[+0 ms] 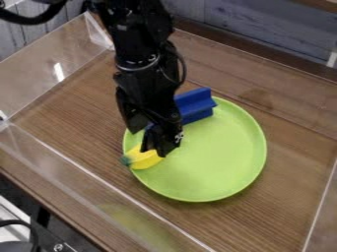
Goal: Remove the banana from inside the green plate and put it on the table
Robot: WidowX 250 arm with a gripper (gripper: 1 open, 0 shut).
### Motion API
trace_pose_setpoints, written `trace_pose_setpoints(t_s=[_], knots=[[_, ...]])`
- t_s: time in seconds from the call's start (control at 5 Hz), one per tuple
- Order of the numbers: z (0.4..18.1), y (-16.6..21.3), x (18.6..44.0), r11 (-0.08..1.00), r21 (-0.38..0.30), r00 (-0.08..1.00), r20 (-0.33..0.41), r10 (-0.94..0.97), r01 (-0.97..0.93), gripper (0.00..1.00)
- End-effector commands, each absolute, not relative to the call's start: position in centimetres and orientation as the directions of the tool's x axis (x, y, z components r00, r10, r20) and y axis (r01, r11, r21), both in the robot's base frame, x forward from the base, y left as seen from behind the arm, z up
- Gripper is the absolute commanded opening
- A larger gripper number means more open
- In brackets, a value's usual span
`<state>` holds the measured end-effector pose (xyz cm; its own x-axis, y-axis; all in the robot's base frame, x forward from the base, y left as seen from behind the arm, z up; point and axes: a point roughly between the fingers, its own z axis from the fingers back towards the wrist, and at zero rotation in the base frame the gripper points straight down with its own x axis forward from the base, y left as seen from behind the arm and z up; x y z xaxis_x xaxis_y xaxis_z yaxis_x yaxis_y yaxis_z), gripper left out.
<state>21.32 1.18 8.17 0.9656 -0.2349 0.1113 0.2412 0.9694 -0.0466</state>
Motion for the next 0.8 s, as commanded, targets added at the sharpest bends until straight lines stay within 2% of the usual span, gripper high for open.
trace_pose_setpoints(t_s=[0.0,0.4,0.6], knots=[[9.35,1.51,22.05,0.968,-0.031,0.958,0.155,-0.243,0.251,1.00],[10.33,2.12,22.55,0.974,-0.032,0.961,0.171,-0.216,0.225,1.00],[10.10,1.91,22.97,0.976,-0.034,0.964,0.166,-0.208,0.216,1.00]])
